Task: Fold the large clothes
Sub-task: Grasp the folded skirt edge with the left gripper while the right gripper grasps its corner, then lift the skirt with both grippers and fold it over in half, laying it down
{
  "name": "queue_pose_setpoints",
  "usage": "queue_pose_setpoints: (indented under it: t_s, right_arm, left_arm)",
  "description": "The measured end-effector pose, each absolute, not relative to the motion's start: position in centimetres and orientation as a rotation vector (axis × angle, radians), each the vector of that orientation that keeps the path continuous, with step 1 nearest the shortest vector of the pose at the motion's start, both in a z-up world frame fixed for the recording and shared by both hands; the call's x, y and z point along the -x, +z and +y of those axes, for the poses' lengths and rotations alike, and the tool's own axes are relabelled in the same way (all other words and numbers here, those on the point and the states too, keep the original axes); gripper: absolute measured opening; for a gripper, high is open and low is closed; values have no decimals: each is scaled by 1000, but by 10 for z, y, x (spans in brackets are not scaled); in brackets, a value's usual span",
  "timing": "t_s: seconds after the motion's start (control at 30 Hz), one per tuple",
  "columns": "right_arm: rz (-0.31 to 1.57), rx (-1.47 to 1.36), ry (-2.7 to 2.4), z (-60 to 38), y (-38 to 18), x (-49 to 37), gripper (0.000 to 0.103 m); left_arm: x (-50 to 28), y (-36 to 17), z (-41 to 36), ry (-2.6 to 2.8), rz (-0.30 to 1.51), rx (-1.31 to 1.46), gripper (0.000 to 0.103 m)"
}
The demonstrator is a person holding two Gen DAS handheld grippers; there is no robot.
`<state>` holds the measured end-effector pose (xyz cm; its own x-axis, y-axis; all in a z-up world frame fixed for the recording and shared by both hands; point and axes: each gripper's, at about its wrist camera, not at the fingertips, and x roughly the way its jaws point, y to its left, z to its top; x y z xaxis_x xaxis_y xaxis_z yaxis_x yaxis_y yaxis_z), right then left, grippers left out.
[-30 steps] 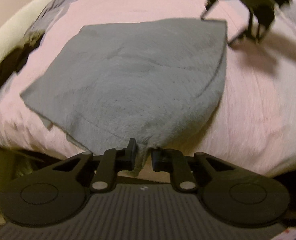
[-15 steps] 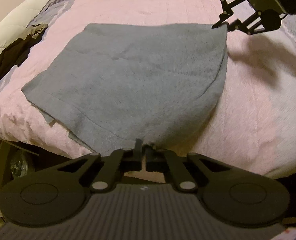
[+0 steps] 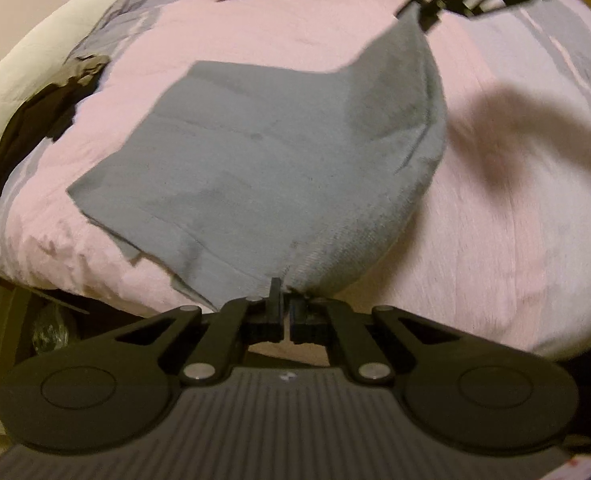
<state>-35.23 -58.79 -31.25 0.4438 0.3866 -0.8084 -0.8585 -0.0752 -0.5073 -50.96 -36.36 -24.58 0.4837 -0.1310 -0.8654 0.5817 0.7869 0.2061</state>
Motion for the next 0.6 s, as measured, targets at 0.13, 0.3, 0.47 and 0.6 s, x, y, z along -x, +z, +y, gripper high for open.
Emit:
queue_pose_setpoints:
  t_s: [0.13, 0.3, 0.47, 0.6]
  right_arm:
    - [544, 1272, 1116, -599, -337, 370, 3]
    - [592, 1257, 1095, -604, -356, 376, 4]
    - [604, 1264, 1092, -602, -361, 377, 3]
    - [619, 1260, 1079, -601, -362, 374, 3]
  left_arm:
    - [538, -279, -373, -489, 998, -547, 2]
    - [569, -304, -373, -445, 978, -596, 20]
    - [585, -333, -376, -434, 865, -772, 57]
    - [579, -350, -379, -465, 786, -881, 57]
